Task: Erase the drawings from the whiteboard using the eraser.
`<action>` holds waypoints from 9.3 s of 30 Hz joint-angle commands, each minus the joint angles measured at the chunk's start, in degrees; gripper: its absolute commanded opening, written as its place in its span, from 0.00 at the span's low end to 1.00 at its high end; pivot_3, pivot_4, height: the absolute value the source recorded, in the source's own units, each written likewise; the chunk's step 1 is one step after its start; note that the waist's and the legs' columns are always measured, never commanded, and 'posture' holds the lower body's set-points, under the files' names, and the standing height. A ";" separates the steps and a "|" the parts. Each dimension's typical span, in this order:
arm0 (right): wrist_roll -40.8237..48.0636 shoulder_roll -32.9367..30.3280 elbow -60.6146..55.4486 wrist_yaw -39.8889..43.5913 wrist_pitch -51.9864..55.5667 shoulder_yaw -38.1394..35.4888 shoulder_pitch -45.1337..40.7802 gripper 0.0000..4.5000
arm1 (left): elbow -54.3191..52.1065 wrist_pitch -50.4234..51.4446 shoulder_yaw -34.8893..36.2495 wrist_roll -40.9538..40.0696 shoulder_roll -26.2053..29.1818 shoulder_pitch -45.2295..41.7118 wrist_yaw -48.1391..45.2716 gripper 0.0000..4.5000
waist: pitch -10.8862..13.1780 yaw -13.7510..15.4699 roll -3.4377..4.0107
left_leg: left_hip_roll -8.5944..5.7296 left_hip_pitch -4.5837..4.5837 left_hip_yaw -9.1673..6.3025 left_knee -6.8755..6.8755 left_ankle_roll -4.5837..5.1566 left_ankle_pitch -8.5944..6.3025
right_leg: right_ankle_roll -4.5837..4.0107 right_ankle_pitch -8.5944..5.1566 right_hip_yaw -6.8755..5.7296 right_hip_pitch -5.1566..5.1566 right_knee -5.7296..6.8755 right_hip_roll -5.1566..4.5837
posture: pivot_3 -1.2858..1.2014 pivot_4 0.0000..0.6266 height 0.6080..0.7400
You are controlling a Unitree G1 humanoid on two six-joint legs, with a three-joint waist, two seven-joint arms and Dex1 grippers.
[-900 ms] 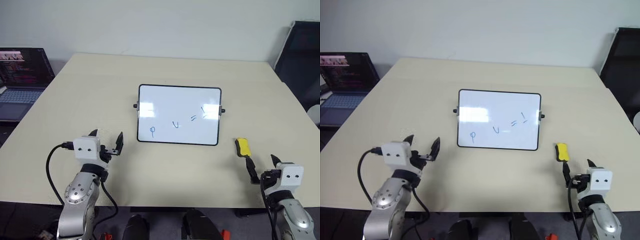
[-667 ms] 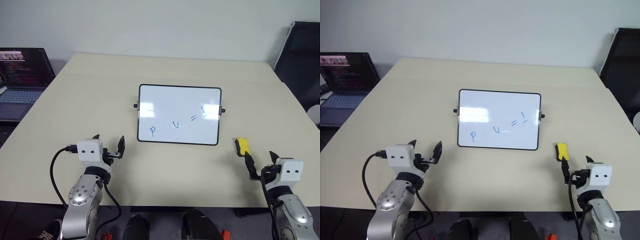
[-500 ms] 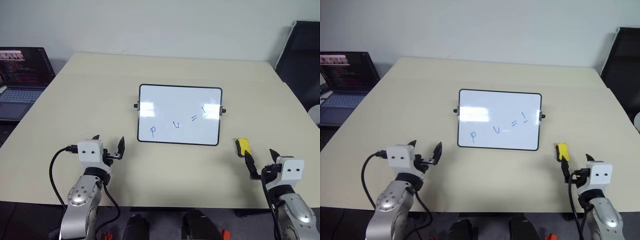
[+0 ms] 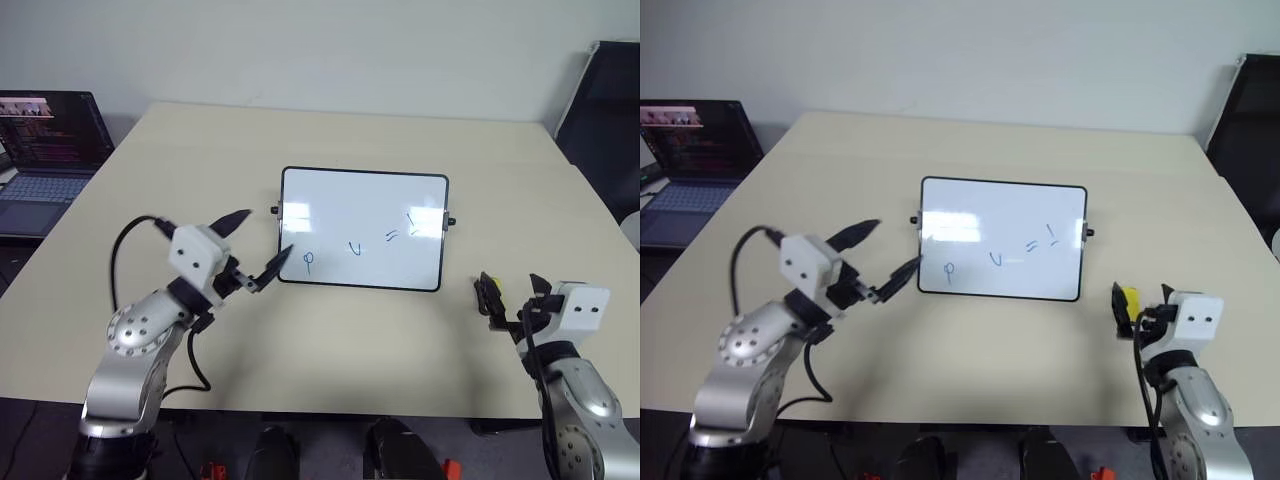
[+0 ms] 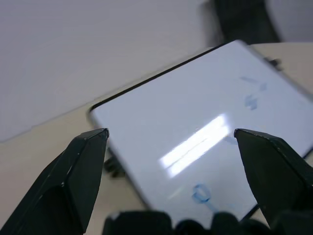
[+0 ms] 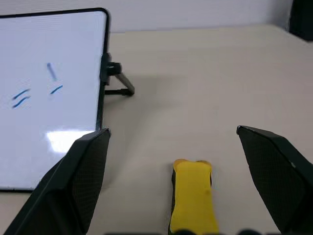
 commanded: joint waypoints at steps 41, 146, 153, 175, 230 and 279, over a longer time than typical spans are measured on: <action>2.83 -11.57 9.46 0.00 26.03 -0.56 -14.26 0.99 | 18.58 5.42 -14.90 -8.08 3.34 -29.34 -42.95 1.00 | 0.18 0.06 0.29 | -0.03 -0.31 -0.50 0.02 0.05 0.02 | 0.30 -0.10 -0.36 -0.06 0.44 0.16 | 0.52 0.24 1.00; -8.02 -18.21 2.50 29.45 7.02 16.81 -21.72 0.22 | -1.43 18.63 8.37 -11.85 7.01 5.53 -7.62 1.00 | 0.32 -1.02 0.24 | -0.40 -0.34 -0.91 0.22 0.44 0.32 | 0.17 0.19 -0.24 0.02 0.35 0.06 | 0.52 0.24 1.00; -4.45 -21.09 -1.56 31.48 9.51 17.69 -18.35 0.22 | -0.07 16.94 8.02 -10.64 8.15 5.23 -8.52 1.00 | 0.33 -0.51 0.21 | -0.42 -0.34 -0.92 0.09 0.42 0.31 | 0.13 0.05 -0.28 -0.02 0.33 0.03 | 0.52 0.24 1.00; -6.97 -22.07 1.13 30.22 6.96 23.31 -21.45 0.22 | -3.87 20.52 3.36 -10.69 9.46 -0.33 -7.98 1.00 | 0.35 -0.12 0.18 | -0.42 -0.34 -0.92 0.05 0.41 0.30 | 0.12 0.04 -0.31 -0.02 0.28 0.02 | 0.52 0.24 1.00; -30.86 -14.16 27.33 17.71 3.24 28.72 -35.97 0.22 | 4.03 11.77 -0.22 -8.09 8.52 -1.28 -13.93 1.00 | 0.28 -0.38 0.02 | -0.50 -0.23 -0.98 0.69 0.41 0.35 | 0.12 0.17 -0.27 0.03 0.32 -0.05 | 0.52 0.24 1.00; -13.50 -20.21 5.63 32.29 -2.73 26.89 -22.34 0.22 | 3.51 10.08 5.68 -8.37 9.96 6.49 -15.65 1.00 | 0.39 0.06 0.17 | -0.49 -0.35 -1.07 -0.02 0.03 0.06 | 0.04 -0.54 -0.49 0.06 0.44 -0.05 | 0.52 0.24 1.00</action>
